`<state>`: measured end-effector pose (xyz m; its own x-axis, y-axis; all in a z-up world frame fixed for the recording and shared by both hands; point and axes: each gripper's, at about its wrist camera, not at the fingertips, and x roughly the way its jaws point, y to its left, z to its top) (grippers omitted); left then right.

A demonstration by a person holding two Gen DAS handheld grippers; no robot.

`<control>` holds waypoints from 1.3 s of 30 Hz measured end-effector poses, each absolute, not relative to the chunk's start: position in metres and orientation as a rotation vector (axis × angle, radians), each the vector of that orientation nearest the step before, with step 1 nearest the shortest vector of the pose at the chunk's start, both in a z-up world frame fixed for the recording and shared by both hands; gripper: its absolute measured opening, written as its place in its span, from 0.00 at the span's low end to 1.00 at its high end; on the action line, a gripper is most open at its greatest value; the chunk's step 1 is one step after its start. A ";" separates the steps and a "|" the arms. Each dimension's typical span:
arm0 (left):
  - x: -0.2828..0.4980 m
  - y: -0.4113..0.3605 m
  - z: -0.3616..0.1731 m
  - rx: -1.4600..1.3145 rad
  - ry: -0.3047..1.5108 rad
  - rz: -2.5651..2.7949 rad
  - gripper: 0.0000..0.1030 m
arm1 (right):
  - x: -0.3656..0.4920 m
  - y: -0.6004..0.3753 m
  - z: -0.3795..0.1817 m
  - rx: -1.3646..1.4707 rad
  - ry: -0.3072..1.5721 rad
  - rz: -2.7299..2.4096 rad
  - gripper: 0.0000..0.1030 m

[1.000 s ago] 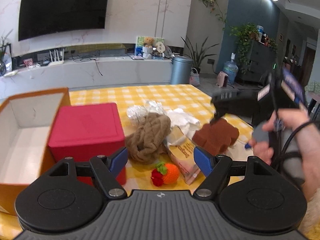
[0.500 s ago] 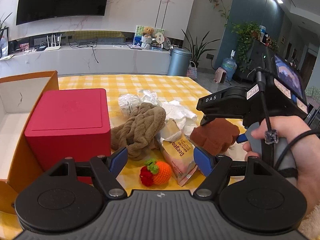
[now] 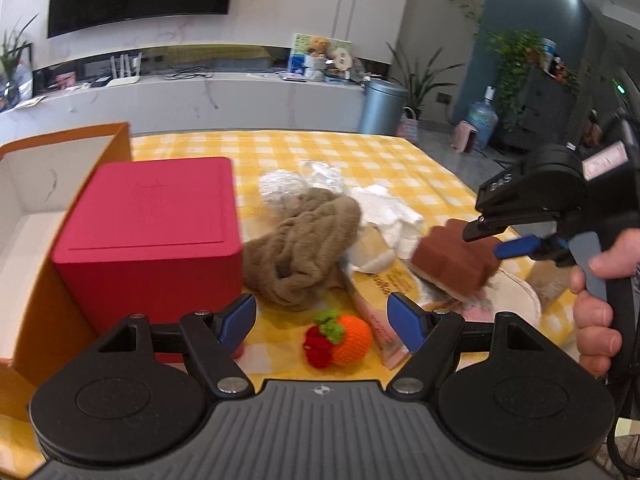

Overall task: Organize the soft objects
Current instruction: 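Reach the right tool to the brown bear-shaped sponge and grasp it, then grasp the yellow Deeyeo snack bag with the left tool while the right tool holds the sponge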

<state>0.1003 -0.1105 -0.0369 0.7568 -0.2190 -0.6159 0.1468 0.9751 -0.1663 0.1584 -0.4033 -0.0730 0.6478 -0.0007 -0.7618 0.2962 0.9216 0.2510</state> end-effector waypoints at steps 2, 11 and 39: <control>0.099 -0.109 -0.036 -0.107 0.679 -0.195 0.85 | 0.160 -0.408 -0.076 0.410 0.841 -0.160 0.46; 0.091 -0.118 -0.032 -0.086 0.673 -0.223 0.85 | 0.172 -0.405 -0.090 0.413 0.908 -0.171 0.88; 0.176 -0.172 -0.070 -0.234 0.808 -0.286 0.87 | 0.127 -0.452 -0.052 0.445 0.726 -0.138 0.70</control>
